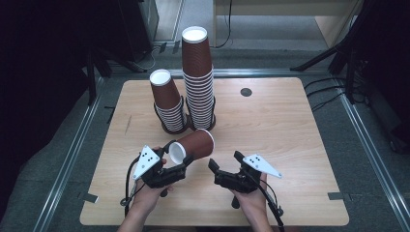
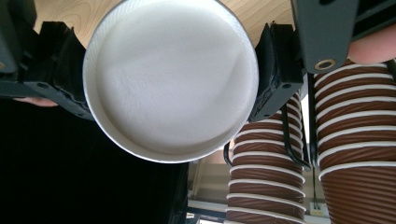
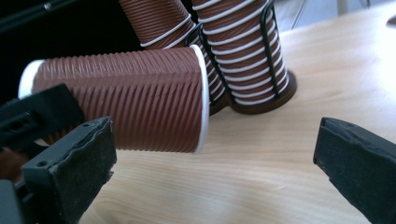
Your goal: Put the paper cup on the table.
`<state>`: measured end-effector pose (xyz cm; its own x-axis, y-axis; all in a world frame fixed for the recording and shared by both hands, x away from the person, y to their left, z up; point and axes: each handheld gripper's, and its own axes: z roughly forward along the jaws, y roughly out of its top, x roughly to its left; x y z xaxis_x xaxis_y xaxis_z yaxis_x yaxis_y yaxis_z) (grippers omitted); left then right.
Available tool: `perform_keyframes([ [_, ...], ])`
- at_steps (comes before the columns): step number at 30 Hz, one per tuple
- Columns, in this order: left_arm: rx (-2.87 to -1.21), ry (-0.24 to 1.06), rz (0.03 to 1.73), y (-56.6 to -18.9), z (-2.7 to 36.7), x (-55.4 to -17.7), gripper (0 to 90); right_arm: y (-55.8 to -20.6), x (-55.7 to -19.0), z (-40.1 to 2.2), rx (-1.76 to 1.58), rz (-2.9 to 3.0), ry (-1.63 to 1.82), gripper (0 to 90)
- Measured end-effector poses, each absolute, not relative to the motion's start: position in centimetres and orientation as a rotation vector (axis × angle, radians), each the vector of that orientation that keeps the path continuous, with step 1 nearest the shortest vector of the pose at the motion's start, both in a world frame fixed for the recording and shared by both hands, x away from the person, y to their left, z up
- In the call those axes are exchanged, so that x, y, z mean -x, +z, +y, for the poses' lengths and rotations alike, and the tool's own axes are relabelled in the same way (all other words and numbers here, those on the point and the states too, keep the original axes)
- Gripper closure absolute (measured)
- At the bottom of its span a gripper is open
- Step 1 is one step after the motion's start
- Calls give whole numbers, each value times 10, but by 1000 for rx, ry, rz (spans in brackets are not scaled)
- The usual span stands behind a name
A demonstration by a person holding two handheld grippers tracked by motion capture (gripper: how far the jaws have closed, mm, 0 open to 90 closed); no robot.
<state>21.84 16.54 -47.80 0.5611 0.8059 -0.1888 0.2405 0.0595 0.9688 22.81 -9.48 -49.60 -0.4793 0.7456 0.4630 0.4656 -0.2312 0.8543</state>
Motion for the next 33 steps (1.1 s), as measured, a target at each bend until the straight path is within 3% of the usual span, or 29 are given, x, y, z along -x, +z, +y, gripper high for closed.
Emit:
perform_keyframes([
  [33, -1467, 565, 913, -482, 166, -218, 229, -500, -240, -70, -2303, 1374, 2318, 0],
])
